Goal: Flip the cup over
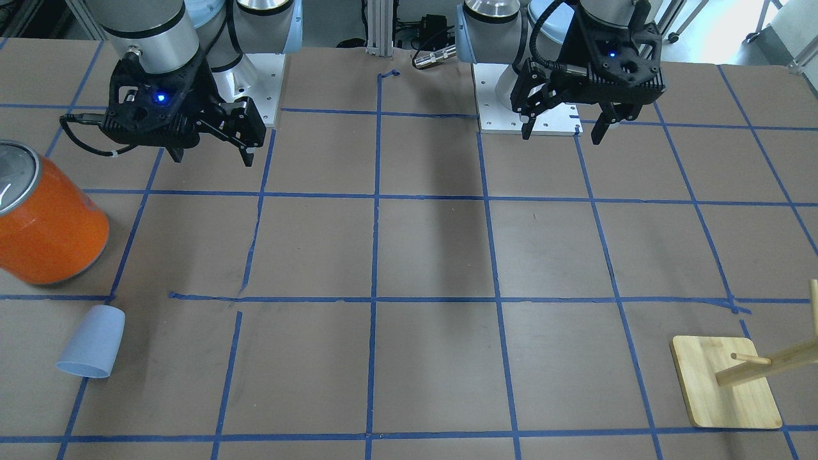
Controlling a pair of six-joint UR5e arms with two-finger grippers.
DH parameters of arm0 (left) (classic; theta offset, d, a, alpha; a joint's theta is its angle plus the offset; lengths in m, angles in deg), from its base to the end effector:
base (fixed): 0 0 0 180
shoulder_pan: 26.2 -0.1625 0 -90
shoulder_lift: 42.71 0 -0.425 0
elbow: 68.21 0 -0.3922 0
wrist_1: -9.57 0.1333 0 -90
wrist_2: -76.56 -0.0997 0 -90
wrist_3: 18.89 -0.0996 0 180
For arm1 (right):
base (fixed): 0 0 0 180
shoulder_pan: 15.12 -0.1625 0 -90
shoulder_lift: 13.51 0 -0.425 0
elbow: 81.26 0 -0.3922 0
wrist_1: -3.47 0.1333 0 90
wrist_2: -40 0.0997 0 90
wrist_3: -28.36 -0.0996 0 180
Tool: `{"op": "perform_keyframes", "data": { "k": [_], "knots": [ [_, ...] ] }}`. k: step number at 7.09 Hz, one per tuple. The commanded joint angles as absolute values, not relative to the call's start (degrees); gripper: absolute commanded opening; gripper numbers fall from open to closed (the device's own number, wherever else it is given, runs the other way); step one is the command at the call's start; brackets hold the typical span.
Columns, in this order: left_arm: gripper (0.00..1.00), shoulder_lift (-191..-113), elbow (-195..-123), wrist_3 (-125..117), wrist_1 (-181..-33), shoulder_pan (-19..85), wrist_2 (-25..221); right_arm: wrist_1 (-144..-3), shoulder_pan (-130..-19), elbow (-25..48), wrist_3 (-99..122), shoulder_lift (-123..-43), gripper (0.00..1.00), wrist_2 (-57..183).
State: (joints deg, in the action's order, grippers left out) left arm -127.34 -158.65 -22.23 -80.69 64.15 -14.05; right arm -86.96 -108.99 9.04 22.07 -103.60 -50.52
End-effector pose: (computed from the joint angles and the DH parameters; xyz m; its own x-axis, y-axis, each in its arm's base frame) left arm -0.1350 -0.4576 0.5282 -0.9979 0.0633 -0.0153 0.0643 0.9947 -0.0807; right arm 0.1653 -0.4816 0.4868 -0.9991 0.0423 0.0086 0.0422 0.9991 -0.0048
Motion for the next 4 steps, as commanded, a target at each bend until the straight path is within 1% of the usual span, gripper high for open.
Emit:
{"op": "perform_keyframes", "data": {
  "k": [1, 2, 4],
  "knots": [
    [1.00, -127.3, -158.7, -22.2, -80.7, 64.2, -14.1, -92.1, -108.3, 8.7, 23.1, -103.2, 1.00, -50.9],
    [1.00, -127.3, -158.7, -22.2, -80.7, 64.2, -14.1, -93.5, -105.9, 8.6, 22.9, -102.3, 1.00, -51.9],
    [1.00, -127.3, -158.7, -22.2, -80.7, 64.2, -14.1, -95.9, -96.0, 7.9, 25.4, -99.2, 1.00, -51.1]
  ]
}}
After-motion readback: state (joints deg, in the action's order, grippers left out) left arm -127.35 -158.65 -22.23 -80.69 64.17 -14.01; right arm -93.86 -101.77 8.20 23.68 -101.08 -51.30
